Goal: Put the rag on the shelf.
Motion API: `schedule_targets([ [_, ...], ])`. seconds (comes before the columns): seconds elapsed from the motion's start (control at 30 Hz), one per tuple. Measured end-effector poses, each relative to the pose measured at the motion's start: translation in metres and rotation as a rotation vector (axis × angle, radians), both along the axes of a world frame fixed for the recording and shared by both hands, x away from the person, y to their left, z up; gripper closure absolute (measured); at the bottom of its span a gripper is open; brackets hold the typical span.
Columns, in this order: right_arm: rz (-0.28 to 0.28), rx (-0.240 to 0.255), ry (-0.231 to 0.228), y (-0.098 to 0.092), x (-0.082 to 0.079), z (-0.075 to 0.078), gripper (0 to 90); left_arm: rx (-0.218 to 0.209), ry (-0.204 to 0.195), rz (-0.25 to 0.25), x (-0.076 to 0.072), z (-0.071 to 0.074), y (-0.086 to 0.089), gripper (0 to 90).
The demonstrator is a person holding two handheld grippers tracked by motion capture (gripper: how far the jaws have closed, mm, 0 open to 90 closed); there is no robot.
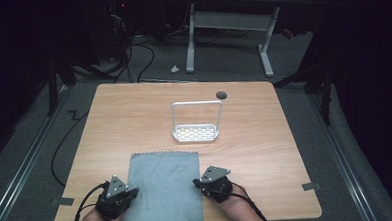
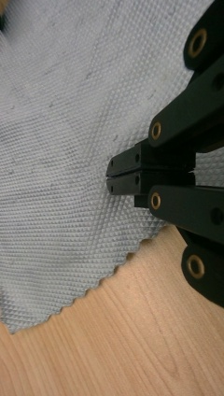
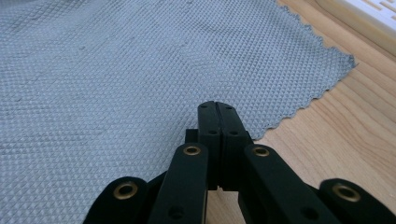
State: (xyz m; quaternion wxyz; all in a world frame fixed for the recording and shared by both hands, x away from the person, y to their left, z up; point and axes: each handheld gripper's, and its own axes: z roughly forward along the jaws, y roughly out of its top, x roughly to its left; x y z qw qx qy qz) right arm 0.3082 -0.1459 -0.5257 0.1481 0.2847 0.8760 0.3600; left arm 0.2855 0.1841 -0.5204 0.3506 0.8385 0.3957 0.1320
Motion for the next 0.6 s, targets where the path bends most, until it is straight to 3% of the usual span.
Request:
schedule_targets([
  [0.03, 0.005, -0.011, 0.002, 0.001, 0.0, -0.001, 90.0, 0.014, 0.007, -0.007, 0.0, -0.003, -0.002, 89.1],
  [0.3, -0.01, -0.017, 0.01, -0.007, -0.002, 0.0, 90.0, 0.002, 0.013, -0.029, 0.002, -0.003, -0.006, 88.9],
  [0.47, -0.045, -0.023, 0.01, -0.021, -0.006, 0.0, 90.0, -0.005, 0.017, -0.08, 0.006, -0.003, -0.02, 88.9],
  [0.6, -0.105, -0.02, 0.011, -0.042, -0.013, 0.0, 90.0, -0.012, 0.027, -0.153, 0.01, -0.003, -0.041, 88.9],
])
